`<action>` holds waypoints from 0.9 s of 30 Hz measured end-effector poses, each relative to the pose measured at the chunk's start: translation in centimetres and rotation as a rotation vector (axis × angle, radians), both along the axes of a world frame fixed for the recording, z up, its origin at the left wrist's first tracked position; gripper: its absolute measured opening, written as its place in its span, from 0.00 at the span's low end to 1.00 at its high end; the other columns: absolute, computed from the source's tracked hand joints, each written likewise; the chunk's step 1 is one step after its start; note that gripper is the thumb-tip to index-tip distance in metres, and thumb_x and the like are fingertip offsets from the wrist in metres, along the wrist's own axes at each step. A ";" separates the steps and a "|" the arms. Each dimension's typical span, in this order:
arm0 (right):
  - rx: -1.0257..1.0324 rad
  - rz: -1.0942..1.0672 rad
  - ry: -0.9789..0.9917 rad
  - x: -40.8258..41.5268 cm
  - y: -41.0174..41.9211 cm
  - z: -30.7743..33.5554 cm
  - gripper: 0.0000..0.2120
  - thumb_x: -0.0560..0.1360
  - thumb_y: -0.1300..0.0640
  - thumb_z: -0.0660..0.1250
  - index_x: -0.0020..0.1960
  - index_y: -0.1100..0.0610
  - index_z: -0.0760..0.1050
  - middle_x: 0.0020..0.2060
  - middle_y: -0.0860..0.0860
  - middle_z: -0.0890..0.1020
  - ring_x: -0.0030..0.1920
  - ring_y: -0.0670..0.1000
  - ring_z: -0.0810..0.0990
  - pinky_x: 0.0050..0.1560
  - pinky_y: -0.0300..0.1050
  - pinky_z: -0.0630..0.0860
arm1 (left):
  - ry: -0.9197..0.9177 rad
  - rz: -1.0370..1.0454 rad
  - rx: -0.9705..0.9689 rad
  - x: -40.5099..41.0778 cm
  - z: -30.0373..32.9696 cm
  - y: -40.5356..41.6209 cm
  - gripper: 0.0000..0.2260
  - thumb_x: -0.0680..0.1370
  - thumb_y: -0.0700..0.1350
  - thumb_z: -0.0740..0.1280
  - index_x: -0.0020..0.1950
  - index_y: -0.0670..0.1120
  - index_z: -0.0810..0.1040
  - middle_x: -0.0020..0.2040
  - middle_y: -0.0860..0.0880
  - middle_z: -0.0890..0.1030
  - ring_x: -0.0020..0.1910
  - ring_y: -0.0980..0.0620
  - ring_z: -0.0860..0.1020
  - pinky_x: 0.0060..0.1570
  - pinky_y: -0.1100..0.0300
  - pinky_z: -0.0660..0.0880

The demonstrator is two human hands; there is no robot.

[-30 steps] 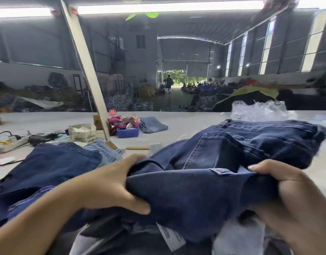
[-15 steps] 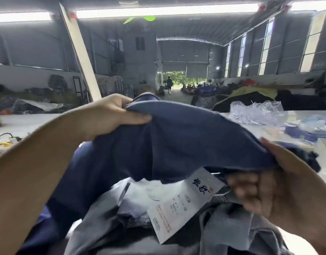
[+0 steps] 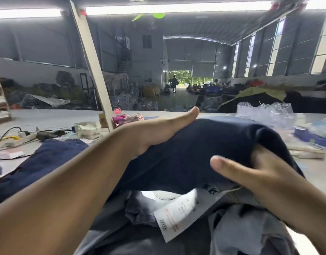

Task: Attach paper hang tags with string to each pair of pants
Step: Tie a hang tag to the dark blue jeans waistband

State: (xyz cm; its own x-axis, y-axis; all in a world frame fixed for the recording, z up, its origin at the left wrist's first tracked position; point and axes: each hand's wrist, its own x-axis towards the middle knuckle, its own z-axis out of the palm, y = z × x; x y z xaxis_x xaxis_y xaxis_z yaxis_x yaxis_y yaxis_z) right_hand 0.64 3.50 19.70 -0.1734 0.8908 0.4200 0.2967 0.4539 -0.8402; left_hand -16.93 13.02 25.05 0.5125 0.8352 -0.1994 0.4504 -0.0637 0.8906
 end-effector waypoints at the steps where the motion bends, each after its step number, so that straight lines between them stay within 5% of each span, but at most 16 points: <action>1: 0.063 -0.008 0.048 1.5 0.2 3.0 0.24 0.66 0.40 0.73 0.60 0.46 0.77 0.51 0.40 0.85 0.53 0.40 0.83 0.48 0.33 0.78 | -0.030 0.015 -0.053 -0.2 -0.3 0.0 0.29 0.65 0.78 0.62 0.51 0.59 0.83 0.44 0.46 0.86 0.46 0.47 0.85 0.51 0.52 0.79; 3: 0.113 0.012 0.264 0.6 0.9 0.8 0.21 0.68 0.44 0.74 0.59 0.48 0.78 0.51 0.43 0.86 0.53 0.43 0.83 0.48 0.31 0.77 | -0.094 0.041 -0.101 -0.7 -0.8 -0.3 0.35 0.64 0.76 0.65 0.57 0.50 0.84 0.51 0.42 0.85 0.51 0.42 0.84 0.58 0.47 0.77; 5: 0.130 -0.024 0.414 1.9 2.3 0.6 0.23 0.64 0.41 0.77 0.55 0.48 0.79 0.48 0.44 0.86 0.52 0.44 0.84 0.44 0.33 0.79 | -0.161 0.055 -0.121 -1.2 -1.8 -1.0 0.30 0.66 0.70 0.69 0.51 0.46 0.86 0.48 0.44 0.86 0.47 0.45 0.84 0.54 0.54 0.78; 9: -0.135 -0.008 0.744 1.7 4.3 -1.4 0.43 0.53 0.38 0.81 0.63 0.55 0.76 0.56 0.58 0.83 0.57 0.57 0.83 0.54 0.59 0.79 | -0.153 -0.053 -0.051 -1.7 -4.4 -2.4 0.11 0.76 0.56 0.69 0.36 0.55 0.85 0.37 0.56 0.84 0.38 0.60 0.82 0.40 0.68 0.76; 11: -0.164 0.051 0.821 1.3 4.6 -1.7 0.24 0.67 0.48 0.75 0.57 0.59 0.77 0.49 0.58 0.85 0.48 0.53 0.86 0.44 0.49 0.82 | -0.086 -0.155 -0.011 -1.9 -4.6 -3.5 0.04 0.72 0.55 0.73 0.39 0.57 0.85 0.39 0.59 0.84 0.41 0.62 0.82 0.41 0.70 0.76; 13: -0.179 0.003 0.849 1.3 5.0 -2.0 0.07 0.76 0.58 0.63 0.50 0.60 0.76 0.36 0.53 0.86 0.38 0.45 0.85 0.35 0.35 0.79 | -0.067 -0.215 0.017 -2.6 -4.1 -4.1 0.07 0.70 0.59 0.70 0.40 0.58 0.84 0.40 0.62 0.83 0.42 0.65 0.80 0.42 0.71 0.74; 16: -0.177 0.182 0.843 1.4 4.4 -0.5 0.18 0.68 0.61 0.65 0.55 0.69 0.76 0.49 0.65 0.83 0.51 0.61 0.84 0.51 0.50 0.82 | -0.074 -0.078 0.127 -3.7 -3.7 -3.6 0.15 0.68 0.70 0.64 0.39 0.61 0.83 0.39 0.63 0.81 0.38 0.64 0.78 0.45 0.64 0.75; 18: -0.159 0.258 0.786 1.6 3.8 0.8 0.24 0.63 0.61 0.66 0.58 0.70 0.76 0.53 0.70 0.79 0.55 0.67 0.80 0.57 0.60 0.76 | -0.122 0.076 0.147 -4.3 -3.9 -2.9 0.26 0.65 0.75 0.62 0.47 0.58 0.85 0.48 0.58 0.84 0.50 0.57 0.81 0.63 0.50 0.74; 21: -0.195 0.363 0.741 0.9 4.2 2.3 0.23 0.60 0.63 0.66 0.55 0.67 0.79 0.50 0.67 0.78 0.53 0.65 0.79 0.59 0.61 0.74 | -0.288 0.134 0.035 -4.4 -4.0 -3.1 0.45 0.64 0.79 0.57 0.60 0.43 0.81 0.61 0.42 0.80 0.62 0.41 0.77 0.70 0.44 0.67; 23: -0.269 0.461 0.726 0.2 4.7 2.9 0.25 0.56 0.61 0.71 0.52 0.66 0.82 0.49 0.67 0.80 0.50 0.64 0.82 0.55 0.61 0.78 | -0.434 0.133 -0.015 -4.6 -3.7 -3.3 0.46 0.67 0.79 0.55 0.54 0.37 0.81 0.52 0.34 0.80 0.55 0.36 0.78 0.69 0.40 0.67; 25: -0.364 0.544 0.692 -0.5 5.1 3.1 0.28 0.53 0.60 0.76 0.53 0.66 0.82 0.48 0.66 0.82 0.48 0.64 0.83 0.51 0.60 0.81 | -0.582 0.052 -0.062 -4.1 -3.2 -3.7 0.38 0.71 0.73 0.55 0.41 0.38 0.83 0.36 0.40 0.81 0.42 0.41 0.79 0.62 0.44 0.71; 27: -0.447 0.587 0.642 -1.4 5.6 3.0 0.23 0.58 0.59 0.74 0.52 0.65 0.83 0.45 0.64 0.84 0.44 0.61 0.85 0.46 0.56 0.82 | -0.737 0.106 -0.093 -3.3 -2.9 -4.2 0.29 0.75 0.65 0.62 0.39 0.39 0.83 0.29 0.46 0.80 0.33 0.48 0.78 0.50 0.53 0.75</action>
